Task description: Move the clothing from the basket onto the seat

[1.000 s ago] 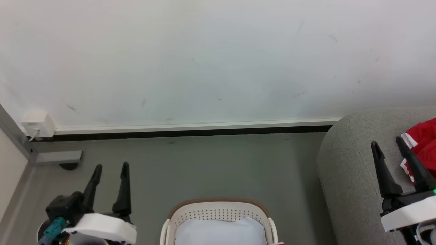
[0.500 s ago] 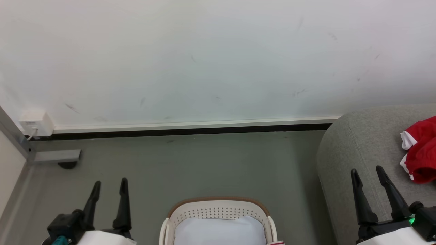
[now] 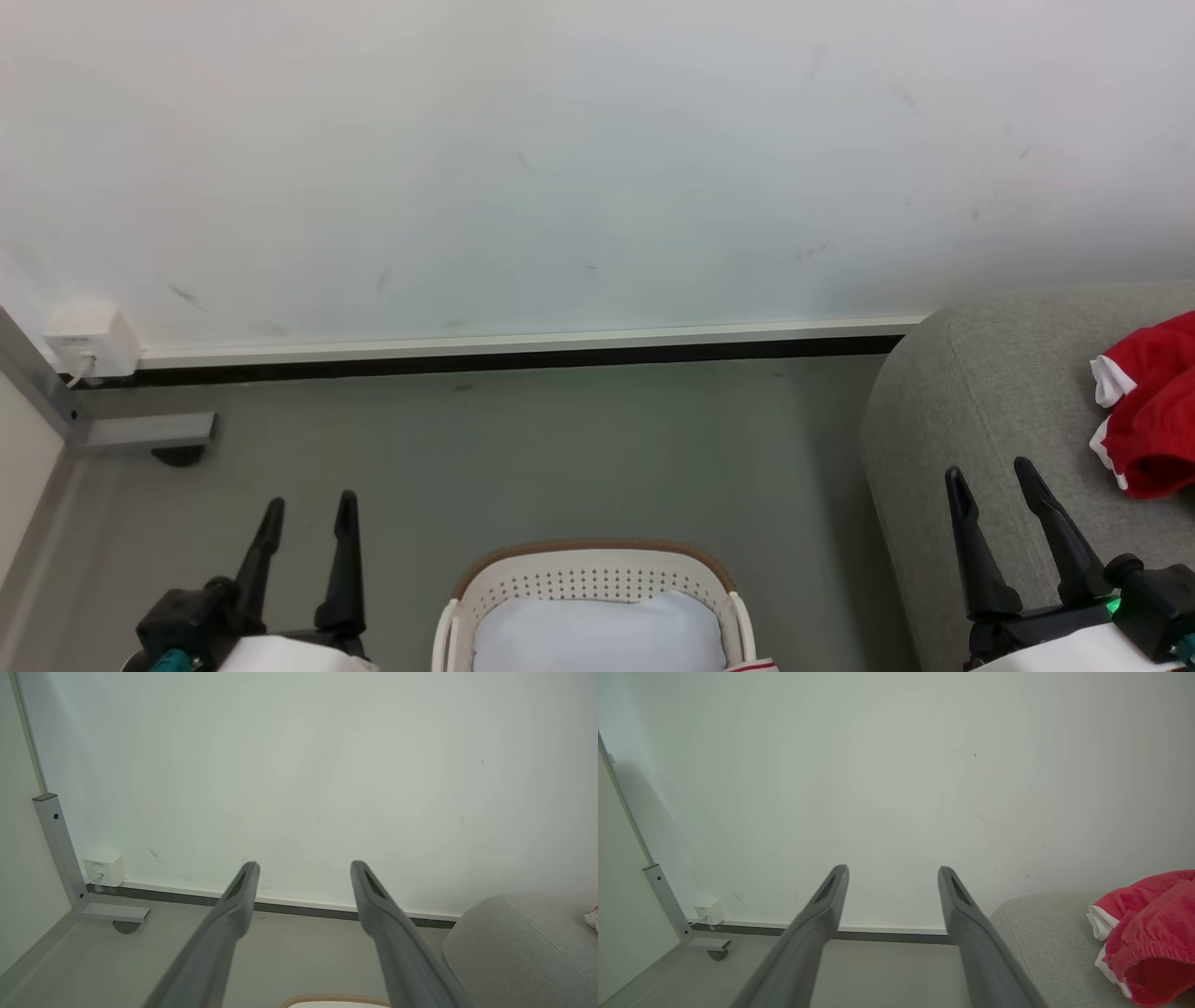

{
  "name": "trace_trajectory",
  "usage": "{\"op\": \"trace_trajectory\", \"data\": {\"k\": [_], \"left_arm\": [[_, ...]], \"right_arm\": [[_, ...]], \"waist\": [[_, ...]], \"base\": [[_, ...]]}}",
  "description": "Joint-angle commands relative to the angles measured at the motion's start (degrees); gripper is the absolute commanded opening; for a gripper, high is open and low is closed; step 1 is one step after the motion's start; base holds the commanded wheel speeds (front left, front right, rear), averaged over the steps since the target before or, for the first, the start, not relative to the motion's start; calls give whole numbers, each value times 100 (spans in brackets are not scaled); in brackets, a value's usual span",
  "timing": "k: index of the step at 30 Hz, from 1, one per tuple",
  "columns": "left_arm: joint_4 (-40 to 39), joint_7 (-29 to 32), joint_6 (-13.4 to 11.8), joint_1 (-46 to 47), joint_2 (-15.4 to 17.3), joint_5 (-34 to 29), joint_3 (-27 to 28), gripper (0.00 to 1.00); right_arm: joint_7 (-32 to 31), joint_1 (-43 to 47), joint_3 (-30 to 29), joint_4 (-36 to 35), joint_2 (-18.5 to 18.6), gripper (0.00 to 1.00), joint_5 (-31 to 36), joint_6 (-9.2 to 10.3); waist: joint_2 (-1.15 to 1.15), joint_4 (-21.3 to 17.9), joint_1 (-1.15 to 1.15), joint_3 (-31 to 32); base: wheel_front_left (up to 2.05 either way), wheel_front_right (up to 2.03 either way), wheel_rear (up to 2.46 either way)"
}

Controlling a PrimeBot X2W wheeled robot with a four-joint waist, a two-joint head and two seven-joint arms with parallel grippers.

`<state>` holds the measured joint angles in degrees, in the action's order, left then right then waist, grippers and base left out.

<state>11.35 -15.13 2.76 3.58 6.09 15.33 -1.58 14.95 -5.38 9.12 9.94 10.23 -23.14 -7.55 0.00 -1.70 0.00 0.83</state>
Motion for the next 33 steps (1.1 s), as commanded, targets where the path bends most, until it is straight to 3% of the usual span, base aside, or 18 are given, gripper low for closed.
{"op": "trace_trajectory", "data": {"k": [1,17,33], "left_arm": [[30,-3,41,44,-29,-78,54,100],[711,-2,322,343,-223,-307,-355,100],[2815,459,469,1563,174,-103,-1090,100]], "right_arm": [[18,-43,11,32,11,100,28,13],[23,-176,7,86,231,100,-18,13],[26,-662,-208,-163,22,100,81,13]], "waist": [[0,-14,0,-2],[0,-402,0,-229],[0,-1446,0,-1424]], "base": [[0,0,0],[0,0,0],[0,0,0]]}}
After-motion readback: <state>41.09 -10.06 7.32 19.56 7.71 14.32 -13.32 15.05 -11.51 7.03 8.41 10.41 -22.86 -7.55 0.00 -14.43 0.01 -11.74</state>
